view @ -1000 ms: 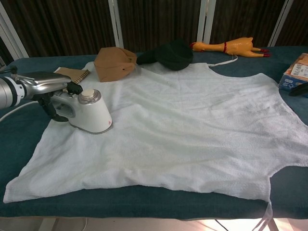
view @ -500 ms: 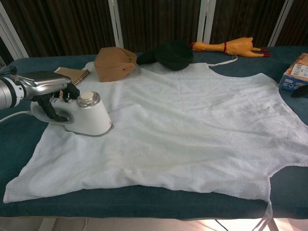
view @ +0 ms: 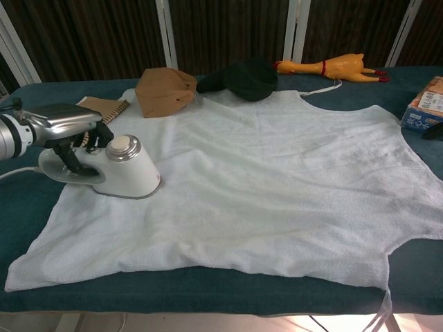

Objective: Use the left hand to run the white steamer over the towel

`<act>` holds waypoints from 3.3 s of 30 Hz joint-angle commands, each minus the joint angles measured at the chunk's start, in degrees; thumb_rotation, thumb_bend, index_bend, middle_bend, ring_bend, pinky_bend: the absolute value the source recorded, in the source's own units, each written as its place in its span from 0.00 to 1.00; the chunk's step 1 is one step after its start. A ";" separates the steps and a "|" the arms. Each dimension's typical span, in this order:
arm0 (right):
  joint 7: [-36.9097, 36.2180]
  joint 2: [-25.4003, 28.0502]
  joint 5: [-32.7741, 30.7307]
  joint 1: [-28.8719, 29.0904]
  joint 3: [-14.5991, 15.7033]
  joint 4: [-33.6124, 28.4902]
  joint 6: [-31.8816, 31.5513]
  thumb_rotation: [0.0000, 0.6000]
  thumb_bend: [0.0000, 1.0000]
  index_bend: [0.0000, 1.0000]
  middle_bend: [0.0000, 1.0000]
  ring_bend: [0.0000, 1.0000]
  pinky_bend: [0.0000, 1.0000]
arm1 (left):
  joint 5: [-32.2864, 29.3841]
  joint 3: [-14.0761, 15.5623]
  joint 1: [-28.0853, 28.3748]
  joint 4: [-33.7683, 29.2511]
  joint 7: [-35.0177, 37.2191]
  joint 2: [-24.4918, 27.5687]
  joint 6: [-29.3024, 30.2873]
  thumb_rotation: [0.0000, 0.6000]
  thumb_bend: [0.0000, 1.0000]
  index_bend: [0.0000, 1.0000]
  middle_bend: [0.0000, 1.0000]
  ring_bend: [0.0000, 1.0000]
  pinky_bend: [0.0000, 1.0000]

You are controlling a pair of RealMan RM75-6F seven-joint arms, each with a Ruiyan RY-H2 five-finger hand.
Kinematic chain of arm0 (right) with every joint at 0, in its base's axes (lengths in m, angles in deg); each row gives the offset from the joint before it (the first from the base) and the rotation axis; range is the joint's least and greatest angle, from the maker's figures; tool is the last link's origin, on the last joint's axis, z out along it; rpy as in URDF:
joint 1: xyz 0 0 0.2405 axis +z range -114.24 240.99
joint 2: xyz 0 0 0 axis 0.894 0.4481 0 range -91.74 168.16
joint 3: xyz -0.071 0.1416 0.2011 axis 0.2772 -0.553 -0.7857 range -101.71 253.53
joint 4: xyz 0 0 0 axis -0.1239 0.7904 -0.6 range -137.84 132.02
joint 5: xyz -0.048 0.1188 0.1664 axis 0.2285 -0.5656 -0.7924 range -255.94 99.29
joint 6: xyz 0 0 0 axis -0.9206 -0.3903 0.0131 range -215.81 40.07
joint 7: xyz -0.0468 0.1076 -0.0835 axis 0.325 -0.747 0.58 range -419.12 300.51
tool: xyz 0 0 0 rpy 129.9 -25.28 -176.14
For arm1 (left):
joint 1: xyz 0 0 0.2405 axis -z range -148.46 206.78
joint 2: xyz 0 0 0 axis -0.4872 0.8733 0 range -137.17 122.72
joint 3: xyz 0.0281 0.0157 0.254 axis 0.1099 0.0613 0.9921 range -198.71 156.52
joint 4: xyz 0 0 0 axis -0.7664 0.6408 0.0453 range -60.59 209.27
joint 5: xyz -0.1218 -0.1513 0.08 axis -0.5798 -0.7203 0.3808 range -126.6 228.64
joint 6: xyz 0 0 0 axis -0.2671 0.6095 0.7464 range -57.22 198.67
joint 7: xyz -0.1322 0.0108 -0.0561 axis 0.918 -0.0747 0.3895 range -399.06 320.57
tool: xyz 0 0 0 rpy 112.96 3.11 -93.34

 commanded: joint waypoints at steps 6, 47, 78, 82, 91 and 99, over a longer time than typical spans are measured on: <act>-0.10 -0.15 0.10 -0.06 0.05 0.01 0.00 1.00 0.33 0.00 0.00 0.00 0.00 | 3.87 0.76 -0.71 0.15 2.67 0.32 1.49 1.00 0.22 0.70 0.60 0.51 0.57; -5.47 0.50 1.99 -0.80 1.33 2.92 -1.43 1.00 0.33 0.00 0.00 0.00 0.00 | 15.02 1.29 0.16 17.21 30.67 -11.49 7.02 1.00 0.61 0.99 0.88 0.98 1.00; -5.10 -0.02 1.58 -0.51 1.04 2.41 -0.81 1.00 0.33 0.00 0.00 0.00 0.00 | -7.60 -10.96 -2.23 11.13 10.68 -22.96 11.84 1.00 0.67 1.00 0.93 1.00 1.00; -5.47 0.07 1.50 -0.43 1.05 2.57 -0.68 1.00 0.33 0.00 0.00 0.00 0.00 | -9.37 -12.03 -1.05 14.82 7.67 -25.38 10.70 1.00 0.67 1.00 0.93 1.00 1.00; -5.73 0.25 1.67 -0.35 1.19 2.58 -0.59 1.00 0.33 0.00 0.00 0.00 0.00 | -13.60 -15.44 -0.33 20.70 2.25 -26.86 10.99 1.00 0.67 1.00 0.93 1.00 1.00; -5.18 0.12 1.70 -0.41 1.24 2.25 -0.62 1.00 0.33 0.00 0.00 0.00 0.00 | -16.21 -17.84 0.44 28.23 -2.12 -27.78 11.43 1.00 0.67 1.00 0.93 1.00 1.00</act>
